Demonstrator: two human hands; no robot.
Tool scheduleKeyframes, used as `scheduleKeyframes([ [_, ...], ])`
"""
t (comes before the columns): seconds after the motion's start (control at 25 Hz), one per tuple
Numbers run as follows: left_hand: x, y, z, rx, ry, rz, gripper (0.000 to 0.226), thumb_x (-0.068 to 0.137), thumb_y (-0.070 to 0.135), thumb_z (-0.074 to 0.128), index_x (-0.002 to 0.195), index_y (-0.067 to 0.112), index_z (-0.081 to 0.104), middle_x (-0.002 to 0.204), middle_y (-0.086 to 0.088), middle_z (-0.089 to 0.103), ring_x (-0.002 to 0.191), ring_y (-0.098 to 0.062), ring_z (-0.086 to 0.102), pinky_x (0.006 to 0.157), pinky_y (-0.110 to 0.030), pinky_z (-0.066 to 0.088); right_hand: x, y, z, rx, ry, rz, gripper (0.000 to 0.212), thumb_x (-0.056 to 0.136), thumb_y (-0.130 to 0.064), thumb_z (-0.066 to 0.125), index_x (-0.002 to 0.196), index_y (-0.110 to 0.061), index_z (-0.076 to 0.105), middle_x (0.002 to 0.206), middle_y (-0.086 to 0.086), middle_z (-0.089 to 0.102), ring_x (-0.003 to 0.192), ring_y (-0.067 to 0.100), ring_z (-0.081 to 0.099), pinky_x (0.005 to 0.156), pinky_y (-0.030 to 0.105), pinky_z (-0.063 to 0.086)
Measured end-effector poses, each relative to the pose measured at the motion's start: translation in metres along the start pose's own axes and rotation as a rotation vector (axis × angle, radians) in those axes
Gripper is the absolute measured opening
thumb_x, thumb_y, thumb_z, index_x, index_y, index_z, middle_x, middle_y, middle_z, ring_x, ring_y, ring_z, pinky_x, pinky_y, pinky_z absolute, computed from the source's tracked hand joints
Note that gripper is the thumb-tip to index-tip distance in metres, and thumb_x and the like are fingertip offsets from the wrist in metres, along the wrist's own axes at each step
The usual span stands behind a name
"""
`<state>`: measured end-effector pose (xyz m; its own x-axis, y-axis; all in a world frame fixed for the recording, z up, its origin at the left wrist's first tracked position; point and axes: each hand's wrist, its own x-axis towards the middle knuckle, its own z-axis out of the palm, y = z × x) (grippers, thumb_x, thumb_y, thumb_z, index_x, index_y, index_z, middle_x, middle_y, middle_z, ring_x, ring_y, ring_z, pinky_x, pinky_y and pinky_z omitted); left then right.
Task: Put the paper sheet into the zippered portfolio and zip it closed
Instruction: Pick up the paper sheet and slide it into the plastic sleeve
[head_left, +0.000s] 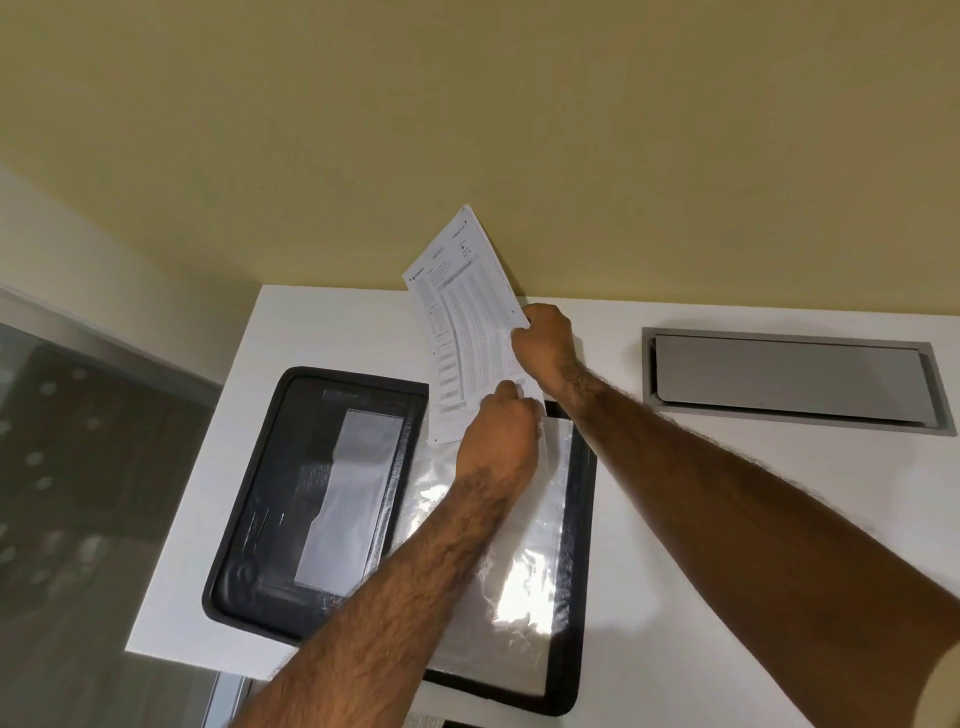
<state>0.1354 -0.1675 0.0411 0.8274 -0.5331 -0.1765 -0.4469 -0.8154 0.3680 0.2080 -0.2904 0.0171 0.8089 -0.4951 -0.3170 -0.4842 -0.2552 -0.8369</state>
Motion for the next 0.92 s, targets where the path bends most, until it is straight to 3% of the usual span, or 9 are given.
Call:
scheduleKeyframes([
  [0.12,0.000,0.011,0.000,0.038,0.003,-0.018,0.020,0.096,0.011,0.062,0.115,0.009,0.070,0.105,-0.005,0.056,0.087,-0.018,0.058,0.073,-0.030,0.057,-0.003,0.001,0.001,0.007,0.008,0.004,0.024,0.091,0.000,0.051,0.108,-0.002,0.068,0.114,0.012,0.070,0.086,0.019,0.065,0.063,0.024,0.055],
  [0.36,0.004,0.020,-0.004,0.032,0.039,-0.023,0.034,0.096,0.009,0.061,0.129,0.006,0.059,0.117,-0.009,0.059,0.098,-0.022,0.060,0.078,-0.032,0.055,-0.003,0.002,0.002,-0.011,0.021,0.028,0.025,0.090,0.002,0.049,0.108,0.000,0.067,0.112,0.014,0.070,0.089,0.021,0.064,0.067,0.024,0.051],
  [0.52,0.011,0.018,-0.009,-0.042,0.002,-0.075,0.024,0.098,0.012,0.057,0.120,0.008,0.064,0.112,-0.007,0.060,0.097,-0.021,0.061,0.076,-0.031,0.054,-0.003,-0.001,-0.004,0.012,-0.020,0.066,0.026,0.089,0.002,0.049,0.107,0.000,0.067,0.110,0.012,0.070,0.085,0.021,0.063,0.065,0.025,0.052],
  [0.72,0.020,0.011,-0.009,-0.137,-0.042,-0.118,0.020,0.101,0.017,0.052,0.108,0.006,0.067,0.099,-0.005,0.053,0.088,-0.018,0.058,0.072,-0.027,0.046,-0.003,-0.010,-0.018,0.037,-0.268,0.168,0.019,0.089,-0.006,0.060,0.108,-0.002,0.062,0.092,0.012,0.066,0.060,0.018,0.057,0.037,0.018,0.041],
  [0.84,0.018,0.011,-0.009,-0.165,-0.035,-0.128,0.021,0.102,0.020,0.051,0.106,0.008,0.068,0.104,-0.006,0.054,0.093,-0.022,0.060,0.079,-0.034,0.053,0.001,-0.013,-0.032,-0.023,-0.459,0.293,0.026,0.087,-0.006,0.067,0.111,0.000,0.059,0.096,0.019,0.064,0.065,0.025,0.065,0.049,0.029,0.056],
  [0.92,0.015,0.013,-0.008,-0.107,0.003,-0.119,0.020,0.102,0.020,0.052,0.107,0.009,0.068,0.107,-0.007,0.056,0.093,-0.023,0.060,0.076,-0.032,0.052,0.002,-0.010,-0.036,-0.040,-0.496,0.338,0.029,0.087,-0.002,0.067,0.114,0.004,0.057,0.100,0.024,0.063,0.067,0.027,0.066,0.055,0.035,0.059],
])
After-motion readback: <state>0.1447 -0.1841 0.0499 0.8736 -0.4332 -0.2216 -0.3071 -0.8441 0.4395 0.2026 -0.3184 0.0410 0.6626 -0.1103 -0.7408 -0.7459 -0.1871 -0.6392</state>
